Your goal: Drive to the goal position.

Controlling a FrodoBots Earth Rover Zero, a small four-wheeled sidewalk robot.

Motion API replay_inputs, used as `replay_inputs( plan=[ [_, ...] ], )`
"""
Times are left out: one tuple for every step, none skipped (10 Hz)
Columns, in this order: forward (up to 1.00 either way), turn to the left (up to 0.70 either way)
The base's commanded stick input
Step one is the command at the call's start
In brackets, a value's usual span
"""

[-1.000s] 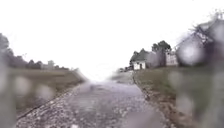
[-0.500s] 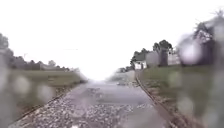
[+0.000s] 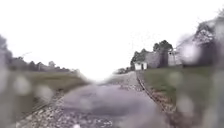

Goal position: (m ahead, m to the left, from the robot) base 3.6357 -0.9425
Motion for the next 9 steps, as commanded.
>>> replay_inputs(
  plan=[
    [0.85,-0.29],
    [0.85,-0.33],
    [0.85,-0.26],
    [0.85,-0.16],
    [0.85,-0.08],
    [0.85,-0.03],
    [0.85,0.00],
    [0.85,0.00],
    [0.85,0.00]
  ],
)
